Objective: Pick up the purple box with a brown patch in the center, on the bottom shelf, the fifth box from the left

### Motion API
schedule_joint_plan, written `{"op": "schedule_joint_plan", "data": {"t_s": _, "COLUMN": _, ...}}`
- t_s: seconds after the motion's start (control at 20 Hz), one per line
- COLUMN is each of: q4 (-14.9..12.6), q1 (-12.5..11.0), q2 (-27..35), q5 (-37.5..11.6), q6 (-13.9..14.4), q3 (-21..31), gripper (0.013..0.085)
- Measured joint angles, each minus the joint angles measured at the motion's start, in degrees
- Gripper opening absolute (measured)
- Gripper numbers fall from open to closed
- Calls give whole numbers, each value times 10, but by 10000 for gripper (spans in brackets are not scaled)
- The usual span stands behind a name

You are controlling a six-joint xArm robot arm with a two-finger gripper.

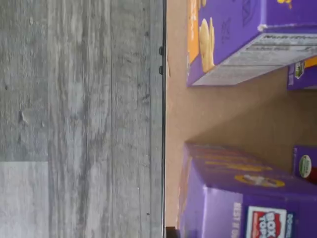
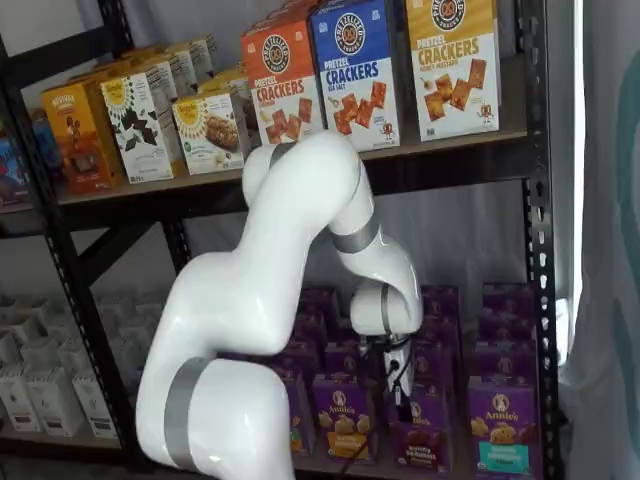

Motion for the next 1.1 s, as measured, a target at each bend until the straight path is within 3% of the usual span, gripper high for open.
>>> {"op": "schedule_joint_plan", "data": {"t_s": 0.3, "q4": 3, "q1": -1, "q2": -2, "q5": 3, "q6": -4, "q3": 1, "gripper": 450}}
{"op": "schedule_joint_plan", "data": {"t_s": 0.55, "q4": 10, "q1": -1, "q2": -3, "q5": 7, "q6": -10, "q3": 1, "gripper": 330}}
{"op": "schedule_joint_plan", "data": {"t_s": 1.1, "q4": 13, "q1": -1, "q2": -11, "q5": 22, "q6": -14, "q3": 5, "gripper": 330}}
